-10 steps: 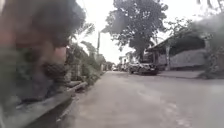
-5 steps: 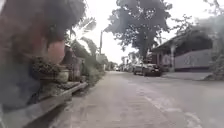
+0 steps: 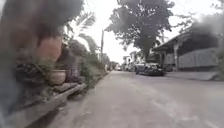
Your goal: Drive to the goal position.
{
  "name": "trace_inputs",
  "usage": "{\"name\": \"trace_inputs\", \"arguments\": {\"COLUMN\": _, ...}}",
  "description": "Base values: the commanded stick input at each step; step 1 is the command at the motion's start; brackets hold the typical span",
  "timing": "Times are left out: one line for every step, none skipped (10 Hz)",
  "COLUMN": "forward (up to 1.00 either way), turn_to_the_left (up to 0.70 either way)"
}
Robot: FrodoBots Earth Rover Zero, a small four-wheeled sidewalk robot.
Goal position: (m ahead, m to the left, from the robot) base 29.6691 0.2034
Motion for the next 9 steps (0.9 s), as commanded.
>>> {"name": "trace_inputs", "arguments": {"forward": 0.70, "turn_to_the_left": 0.00}}
{"name": "trace_inputs", "arguments": {"forward": 0.70, "turn_to_the_left": 0.00}}
{"name": "trace_inputs", "arguments": {"forward": 0.70, "turn_to_the_left": 0.00}}
{"name": "trace_inputs", "arguments": {"forward": 0.70, "turn_to_the_left": -0.06}}
{"name": "trace_inputs", "arguments": {"forward": 0.70, "turn_to_the_left": -0.12}}
{"name": "trace_inputs", "arguments": {"forward": 0.70, "turn_to_the_left": -0.35}}
{"name": "trace_inputs", "arguments": {"forward": 0.70, "turn_to_the_left": -0.35}}
{"name": "trace_inputs", "arguments": {"forward": 0.70, "turn_to_the_left": -0.35}}
{"name": "trace_inputs", "arguments": {"forward": 0.70, "turn_to_the_left": -0.35}}
